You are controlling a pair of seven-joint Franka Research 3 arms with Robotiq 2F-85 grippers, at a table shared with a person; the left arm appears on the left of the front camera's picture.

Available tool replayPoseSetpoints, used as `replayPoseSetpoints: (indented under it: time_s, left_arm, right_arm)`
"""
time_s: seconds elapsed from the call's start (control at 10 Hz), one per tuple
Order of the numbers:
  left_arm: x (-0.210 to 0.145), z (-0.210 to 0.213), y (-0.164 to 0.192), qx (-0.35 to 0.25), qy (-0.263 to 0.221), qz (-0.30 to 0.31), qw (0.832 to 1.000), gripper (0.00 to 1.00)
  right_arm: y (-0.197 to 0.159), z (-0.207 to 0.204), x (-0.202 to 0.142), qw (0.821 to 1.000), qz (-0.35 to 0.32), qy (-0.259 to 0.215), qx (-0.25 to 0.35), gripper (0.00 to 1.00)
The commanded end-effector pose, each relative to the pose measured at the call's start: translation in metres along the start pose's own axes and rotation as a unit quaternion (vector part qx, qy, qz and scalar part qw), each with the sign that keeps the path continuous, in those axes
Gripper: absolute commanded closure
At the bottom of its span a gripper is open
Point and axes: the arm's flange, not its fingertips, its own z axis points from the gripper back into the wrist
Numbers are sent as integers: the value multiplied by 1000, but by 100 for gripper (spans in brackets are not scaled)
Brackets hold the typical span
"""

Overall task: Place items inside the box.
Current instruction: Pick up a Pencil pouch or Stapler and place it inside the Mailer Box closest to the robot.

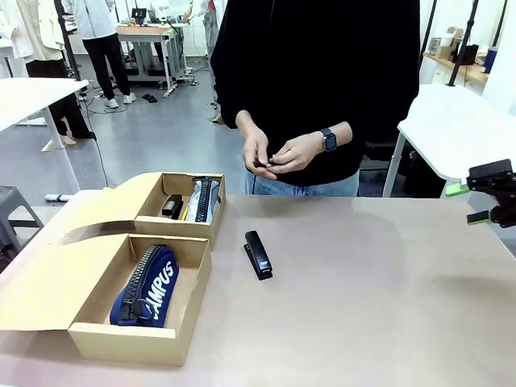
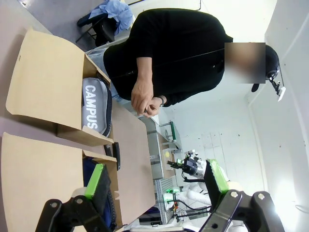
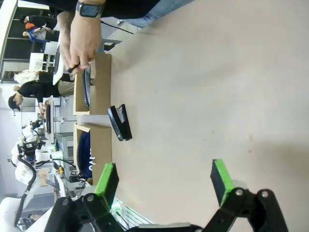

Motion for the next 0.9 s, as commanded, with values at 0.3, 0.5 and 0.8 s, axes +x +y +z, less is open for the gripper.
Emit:
replayPoseSetpoints:
  time_s: [0.3, 0.5, 0.8]
  left_arm:
    - [0, -1, 0, -11, -6, -10, 1000, 0]
    - [0, -1, 0, -11, -6, -10, 1000, 0]
    - [0, -1, 0, -11, -6, -10, 1000, 0]
  right_arm:
    - [151, -121, -66, 963, 257, 53, -65, 0]
    - [199, -189, -107, 937, 338, 56, -72, 0]
    - [218, -185, -140, 930, 353, 72, -69, 0]
